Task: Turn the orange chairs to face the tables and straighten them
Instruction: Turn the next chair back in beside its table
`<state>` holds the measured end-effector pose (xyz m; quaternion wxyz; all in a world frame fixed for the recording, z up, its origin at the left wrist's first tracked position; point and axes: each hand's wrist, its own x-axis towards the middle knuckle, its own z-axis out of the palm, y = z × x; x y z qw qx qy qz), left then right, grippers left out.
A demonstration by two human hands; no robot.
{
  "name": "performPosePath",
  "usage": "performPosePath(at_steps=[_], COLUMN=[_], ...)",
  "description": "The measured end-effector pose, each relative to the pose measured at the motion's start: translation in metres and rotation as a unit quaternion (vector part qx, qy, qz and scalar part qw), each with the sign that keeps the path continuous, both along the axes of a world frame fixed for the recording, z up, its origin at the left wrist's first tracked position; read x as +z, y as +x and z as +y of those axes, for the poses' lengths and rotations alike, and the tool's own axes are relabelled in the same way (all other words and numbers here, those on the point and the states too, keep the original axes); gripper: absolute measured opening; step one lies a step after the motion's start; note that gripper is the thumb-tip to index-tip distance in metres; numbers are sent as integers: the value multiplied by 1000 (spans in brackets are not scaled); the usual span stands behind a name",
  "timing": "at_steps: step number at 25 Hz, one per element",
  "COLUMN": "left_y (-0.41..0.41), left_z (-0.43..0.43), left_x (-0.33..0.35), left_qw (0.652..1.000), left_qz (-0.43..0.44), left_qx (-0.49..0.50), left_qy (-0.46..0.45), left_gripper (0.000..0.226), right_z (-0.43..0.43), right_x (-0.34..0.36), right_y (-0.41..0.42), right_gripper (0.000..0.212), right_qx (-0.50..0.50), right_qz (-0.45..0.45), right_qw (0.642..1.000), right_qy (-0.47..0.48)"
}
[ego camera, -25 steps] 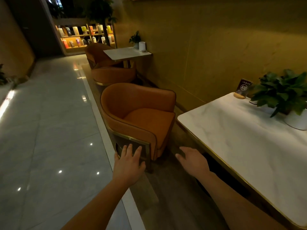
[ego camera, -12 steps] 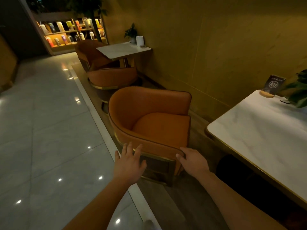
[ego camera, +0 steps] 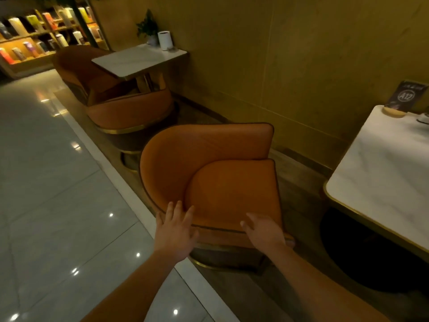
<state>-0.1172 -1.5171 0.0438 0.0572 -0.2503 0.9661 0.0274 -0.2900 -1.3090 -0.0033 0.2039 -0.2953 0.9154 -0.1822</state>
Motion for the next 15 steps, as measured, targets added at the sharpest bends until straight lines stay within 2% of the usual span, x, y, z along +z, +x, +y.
performPosePath(at_steps=[5,9,15], left_y=[-32,-53,-41], left_z=[-104,-186,-233], left_x=[-47,-90,-135], left_qw=[998,990,967], left_qz=[-5,-15,-7], left_qx=[-65,-143,-251], left_qy=[-10,-8,-50], left_gripper=[68,73,80], right_z=[-63,-117,-170], right_x=[-50,-90,-128], right_y=[12,38,57], right_gripper=[59,60,66], right_qx=[-62,-156,-253], right_qz=[-12,-12,163], right_qw=[997,985,946], right_qy=[48,65,125])
